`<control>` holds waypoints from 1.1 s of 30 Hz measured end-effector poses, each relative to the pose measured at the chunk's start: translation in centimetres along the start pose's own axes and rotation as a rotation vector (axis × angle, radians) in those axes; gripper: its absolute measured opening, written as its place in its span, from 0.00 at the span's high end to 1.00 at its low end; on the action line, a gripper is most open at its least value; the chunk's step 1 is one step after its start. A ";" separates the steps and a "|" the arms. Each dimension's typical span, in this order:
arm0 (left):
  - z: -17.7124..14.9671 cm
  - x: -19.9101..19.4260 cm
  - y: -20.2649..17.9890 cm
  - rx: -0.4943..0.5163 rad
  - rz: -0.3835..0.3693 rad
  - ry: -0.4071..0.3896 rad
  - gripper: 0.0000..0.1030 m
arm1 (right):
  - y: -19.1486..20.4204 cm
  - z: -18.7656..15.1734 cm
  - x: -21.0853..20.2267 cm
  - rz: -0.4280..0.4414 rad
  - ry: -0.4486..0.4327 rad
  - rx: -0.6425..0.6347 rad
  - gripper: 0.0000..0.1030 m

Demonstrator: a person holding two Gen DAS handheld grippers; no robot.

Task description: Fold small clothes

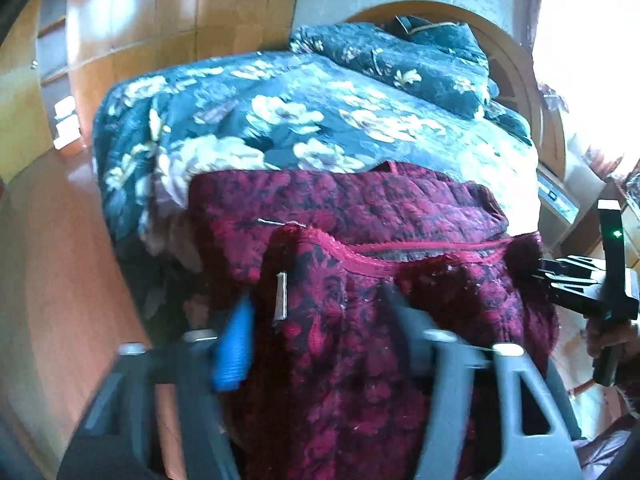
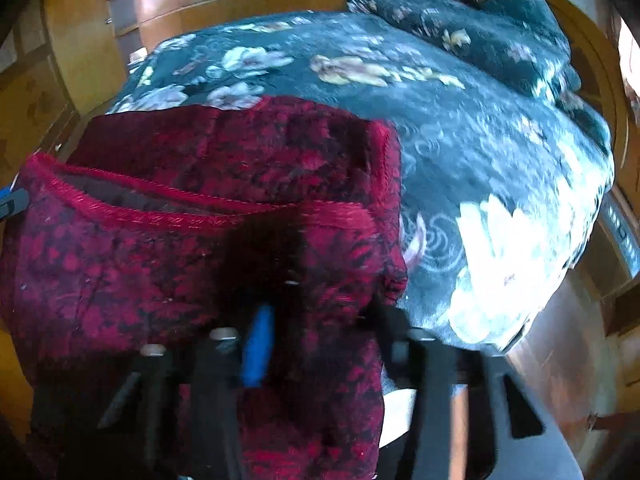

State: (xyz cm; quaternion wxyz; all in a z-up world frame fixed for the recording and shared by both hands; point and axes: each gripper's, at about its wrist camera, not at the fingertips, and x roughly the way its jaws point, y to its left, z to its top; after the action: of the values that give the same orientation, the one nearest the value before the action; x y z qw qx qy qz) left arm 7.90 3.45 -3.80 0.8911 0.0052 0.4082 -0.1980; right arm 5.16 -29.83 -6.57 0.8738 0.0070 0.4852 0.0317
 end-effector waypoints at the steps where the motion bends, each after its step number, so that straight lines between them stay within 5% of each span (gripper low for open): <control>1: 0.0 0.1 0.0 0.000 0.005 0.003 0.72 | -0.2 0.0 0.0 0.020 0.002 0.014 0.73; 3: -0.3 -0.3 0.4 -0.014 0.013 -0.021 0.82 | -0.2 0.0 -0.4 0.019 -0.008 0.000 0.76; 8: -1.3 -3.3 2.1 -0.099 -0.009 -0.102 0.83 | -0.3 -0.4 -2.3 0.026 -0.053 -0.027 0.80; 14: -2.2 -2.5 0.9 -0.045 0.121 -0.085 0.83 | -0.4 -0.7 -2.0 0.041 -0.038 -0.027 0.79; 24: -2.3 -2.9 -1.2 0.002 0.197 -0.121 0.83 | 0.0 -1.1 0.1 0.038 0.031 -0.007 0.55; 33: -2.7 -3.4 -2.0 0.028 0.212 -0.147 0.83 | -0.3 -1.4 0.0 0.039 0.031 0.005 0.56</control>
State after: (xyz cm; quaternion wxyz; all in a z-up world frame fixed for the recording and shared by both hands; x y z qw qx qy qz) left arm 3.16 3.25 -2.79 0.9344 0.0461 0.3363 -0.1082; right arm 3.98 -30.13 -7.38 0.8654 0.0181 0.4986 0.0474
